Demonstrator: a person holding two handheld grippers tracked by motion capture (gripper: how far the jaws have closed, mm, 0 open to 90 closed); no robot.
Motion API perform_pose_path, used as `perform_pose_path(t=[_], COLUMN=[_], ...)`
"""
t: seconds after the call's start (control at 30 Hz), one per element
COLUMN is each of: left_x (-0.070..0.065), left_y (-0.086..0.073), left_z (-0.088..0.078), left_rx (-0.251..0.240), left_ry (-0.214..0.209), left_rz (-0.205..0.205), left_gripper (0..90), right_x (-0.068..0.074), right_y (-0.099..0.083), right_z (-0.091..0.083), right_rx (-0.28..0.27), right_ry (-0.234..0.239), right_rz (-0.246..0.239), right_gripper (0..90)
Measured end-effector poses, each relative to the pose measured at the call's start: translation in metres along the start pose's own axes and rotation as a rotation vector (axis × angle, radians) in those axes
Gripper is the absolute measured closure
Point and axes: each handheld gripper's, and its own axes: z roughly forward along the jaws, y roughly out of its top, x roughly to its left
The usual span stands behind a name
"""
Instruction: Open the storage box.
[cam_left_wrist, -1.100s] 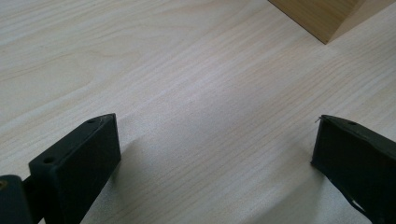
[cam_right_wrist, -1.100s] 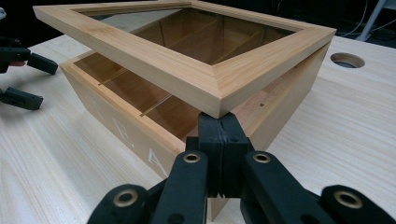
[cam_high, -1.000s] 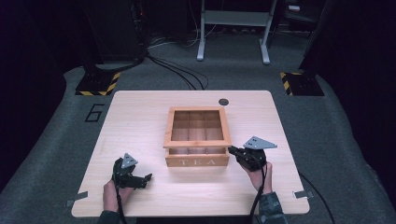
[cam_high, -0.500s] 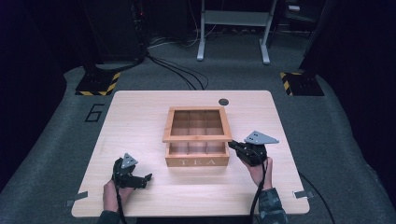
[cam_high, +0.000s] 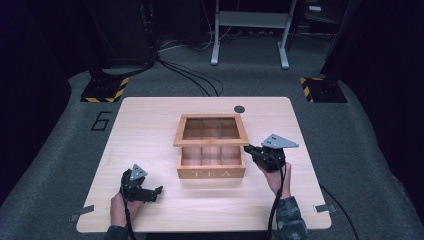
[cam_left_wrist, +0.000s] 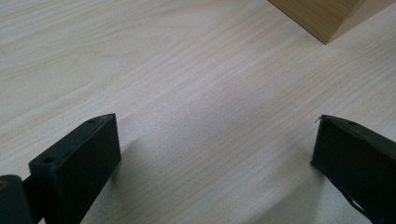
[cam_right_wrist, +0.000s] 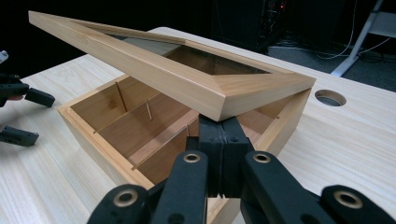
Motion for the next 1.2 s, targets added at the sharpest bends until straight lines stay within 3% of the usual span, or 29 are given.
perform_pose_path(t=[1.2], left_x=[-0.001], left_y=[0.0], left_z=[0.0], left_rx=[-0.003], left_ry=[0.003], left_rz=[-0.002], left_gripper=[0.8], right_x=[-0.008], right_y=[0.032], right_z=[0.009], right_rx=[-0.007], right_ry=[-0.006], right_rz=[-0.03], right_gripper=[89.8])
